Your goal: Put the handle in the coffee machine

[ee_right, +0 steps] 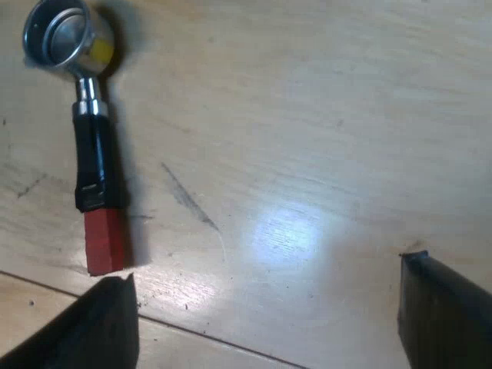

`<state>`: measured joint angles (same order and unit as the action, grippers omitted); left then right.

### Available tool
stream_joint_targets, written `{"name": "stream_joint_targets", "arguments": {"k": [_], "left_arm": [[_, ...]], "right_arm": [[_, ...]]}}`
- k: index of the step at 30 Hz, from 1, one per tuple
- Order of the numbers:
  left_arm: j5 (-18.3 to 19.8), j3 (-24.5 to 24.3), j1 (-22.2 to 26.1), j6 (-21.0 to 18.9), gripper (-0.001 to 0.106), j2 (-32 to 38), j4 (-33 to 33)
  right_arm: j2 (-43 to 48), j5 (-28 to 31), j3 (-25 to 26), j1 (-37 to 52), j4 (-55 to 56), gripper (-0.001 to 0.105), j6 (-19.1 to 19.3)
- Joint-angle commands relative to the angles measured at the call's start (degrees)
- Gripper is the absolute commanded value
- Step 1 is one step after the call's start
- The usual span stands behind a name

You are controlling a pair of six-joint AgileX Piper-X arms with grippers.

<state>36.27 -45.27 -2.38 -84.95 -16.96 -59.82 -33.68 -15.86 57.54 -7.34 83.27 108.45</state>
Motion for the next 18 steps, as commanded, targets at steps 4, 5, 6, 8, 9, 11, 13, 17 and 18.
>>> {"name": "stream_joint_targets", "arguments": {"k": [4,5,6,8,9,11,13,17,18], "left_arm": [[2.14,-0.56,-8.24,0.56,0.067,-6.22,0.56],[2.14,-0.56,-9.93,1.23,0.067,-7.27,0.56],[2.14,-0.56,-10.49,1.75,0.067,-7.76,0.56],[2.14,-0.56,-13.88,3.78,0.067,-9.60,0.56],[2.14,-0.56,-14.72,4.19,0.067,-10.04,0.56],[2.14,-0.56,-17.71,4.32,0.067,-11.48,0.44],[2.14,-0.56,-20.09,4.32,0.067,-12.51,0.27],[2.14,-0.56,-25.31,4.60,0.067,-16.02,-0.78],[2.14,-0.56,-26.04,4.70,0.067,-16.38,-1.13]], "right_arm": [[-7.16,3.20,4.79,-6.71,0.54,0.071,0.09],[-8.25,3.70,5.34,-8.09,0.54,0.071,-0.58],[-9.00,4.04,5.63,-9.21,0.54,0.071,-0.93],[-11.33,5.84,6.15,-12.49,-0.24,0.071,-2.94],[-11.71,6.37,6.17,-13.11,-0.62,0.071,-3.32],[-13.57,8.39,6.15,-16.99,-2.32,0.071,-6.30],[-14.69,9.97,6.15,-19.98,-3.76,0.071,-8.38],[-16.35,15.02,6.15,-25.90,-6.83,0.071,-11.83],[-16.51,15.86,6.15,-26.40,-7.21,0.071,-12.12]]}}
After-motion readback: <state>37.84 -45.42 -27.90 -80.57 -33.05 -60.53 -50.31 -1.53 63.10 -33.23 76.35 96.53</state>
